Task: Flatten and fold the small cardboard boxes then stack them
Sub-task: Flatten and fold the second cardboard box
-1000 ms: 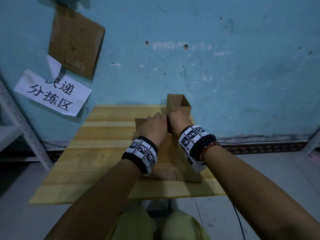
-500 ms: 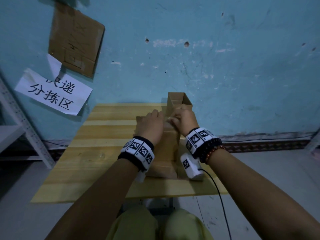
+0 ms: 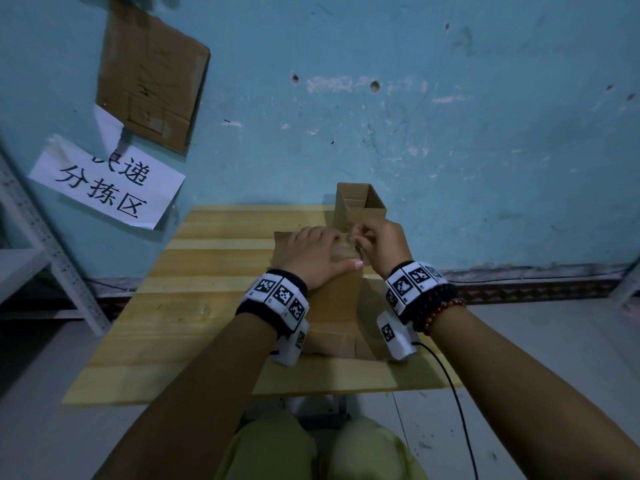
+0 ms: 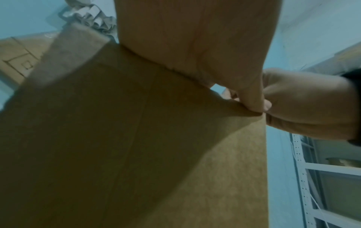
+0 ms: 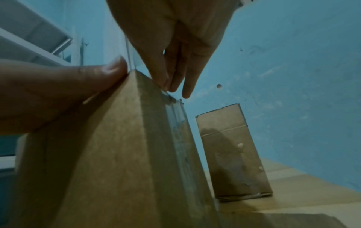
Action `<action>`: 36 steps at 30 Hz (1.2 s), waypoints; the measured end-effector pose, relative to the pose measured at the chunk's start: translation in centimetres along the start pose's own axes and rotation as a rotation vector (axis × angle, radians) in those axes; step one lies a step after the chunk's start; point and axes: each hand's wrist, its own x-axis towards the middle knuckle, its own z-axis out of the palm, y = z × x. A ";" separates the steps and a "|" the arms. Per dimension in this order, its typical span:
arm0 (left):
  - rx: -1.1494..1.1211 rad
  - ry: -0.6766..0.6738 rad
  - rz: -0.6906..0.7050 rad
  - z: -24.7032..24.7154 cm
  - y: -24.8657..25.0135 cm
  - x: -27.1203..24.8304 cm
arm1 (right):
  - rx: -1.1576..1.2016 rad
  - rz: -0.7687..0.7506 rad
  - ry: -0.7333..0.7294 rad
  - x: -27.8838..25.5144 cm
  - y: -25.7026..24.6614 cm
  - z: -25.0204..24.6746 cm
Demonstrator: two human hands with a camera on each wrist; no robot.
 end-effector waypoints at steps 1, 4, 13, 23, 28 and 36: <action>0.003 -0.001 0.001 -0.1 0.0 0.0 | -0.031 -0.031 -0.012 -0.1 0.2 0.0; 0.032 0.006 0.011 0.0 0.2 -0.1 | -0.096 -0.084 -0.054 -0.4 0.5 -0.1; 0.033 0.017 0.000 0.2 0.6 0.0 | -0.027 0.262 -0.135 0.8 -0.8 -0.3; 0.047 0.020 -0.030 0.4 0.9 0.0 | -0.270 0.415 -0.197 1.1 -2.5 -0.1; 0.049 0.009 -0.013 0.3 0.7 0.0 | -0.255 0.460 -0.195 0.9 -2.8 -0.2; 0.128 0.010 0.001 0.7 0.5 0.0 | -0.336 0.420 -0.187 1.2 -3.2 0.0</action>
